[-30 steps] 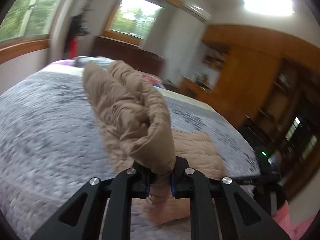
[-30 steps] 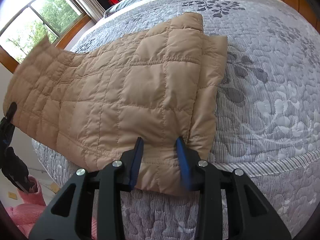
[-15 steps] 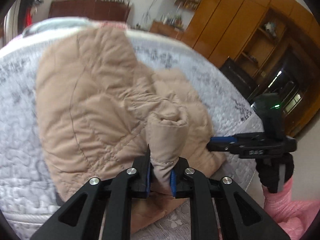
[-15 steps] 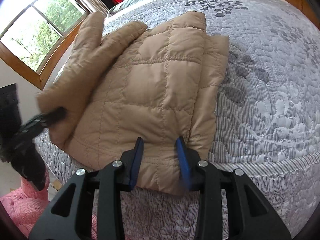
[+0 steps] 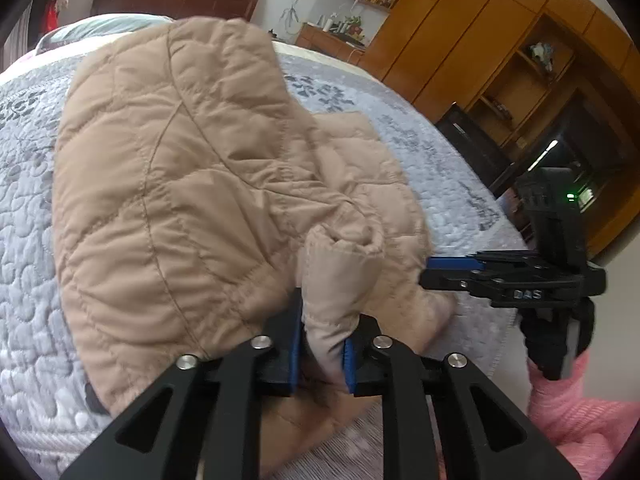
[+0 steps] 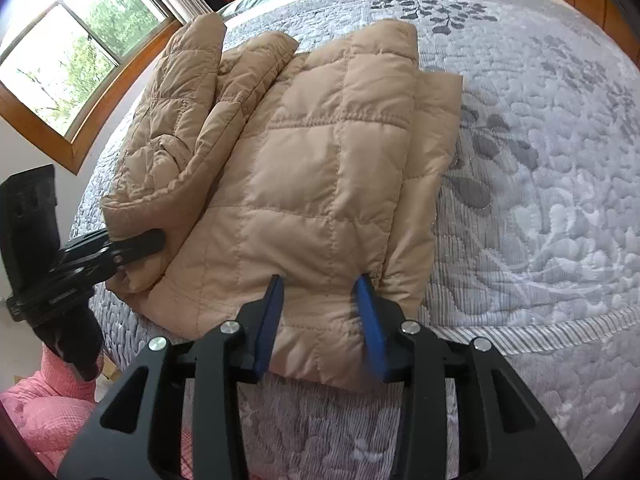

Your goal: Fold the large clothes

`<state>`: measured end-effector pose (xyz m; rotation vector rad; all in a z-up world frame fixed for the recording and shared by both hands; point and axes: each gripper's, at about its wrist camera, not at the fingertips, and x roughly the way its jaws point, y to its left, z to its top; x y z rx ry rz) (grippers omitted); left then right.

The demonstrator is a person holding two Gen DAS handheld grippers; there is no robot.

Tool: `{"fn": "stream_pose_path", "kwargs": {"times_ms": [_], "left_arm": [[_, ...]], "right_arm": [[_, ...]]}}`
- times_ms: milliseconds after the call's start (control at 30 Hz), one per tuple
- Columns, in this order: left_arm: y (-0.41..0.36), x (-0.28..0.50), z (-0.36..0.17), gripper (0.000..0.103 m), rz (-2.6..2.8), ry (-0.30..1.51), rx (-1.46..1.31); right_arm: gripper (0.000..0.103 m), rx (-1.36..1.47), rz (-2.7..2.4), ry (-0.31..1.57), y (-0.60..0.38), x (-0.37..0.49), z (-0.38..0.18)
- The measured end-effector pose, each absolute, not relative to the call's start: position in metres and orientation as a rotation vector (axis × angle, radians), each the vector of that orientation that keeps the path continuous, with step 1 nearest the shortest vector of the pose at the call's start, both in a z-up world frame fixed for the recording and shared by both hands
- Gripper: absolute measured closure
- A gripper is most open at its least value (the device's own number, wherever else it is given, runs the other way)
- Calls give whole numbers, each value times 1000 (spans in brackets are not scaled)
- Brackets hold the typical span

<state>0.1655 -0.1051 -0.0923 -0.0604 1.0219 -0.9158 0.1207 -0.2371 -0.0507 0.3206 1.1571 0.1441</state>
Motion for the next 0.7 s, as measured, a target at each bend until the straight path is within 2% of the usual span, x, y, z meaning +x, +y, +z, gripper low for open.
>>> {"fn": "stream_pose_path", "kwargs": {"times_ms": [100, 133, 233, 467, 700], "left_arm": [[-85, 161, -77, 69, -957, 1054, -147], [-78, 160, -72, 67, -967, 1055, -172], [-52, 157, -51, 65, -961, 1016, -226], [-17, 196, -36, 65, -598, 947, -138], [-33, 218, -57, 65, -518, 990, -99]], "right_arm": [[53, 269, 113, 1116, -235, 120, -31], [52, 260, 110, 1104, -233, 120, -25], [49, 256, 133, 1069, -228, 125, -5], [28, 292, 241, 1063, -209, 164, 18], [23, 385, 300, 1205, -183, 211, -3]]}}
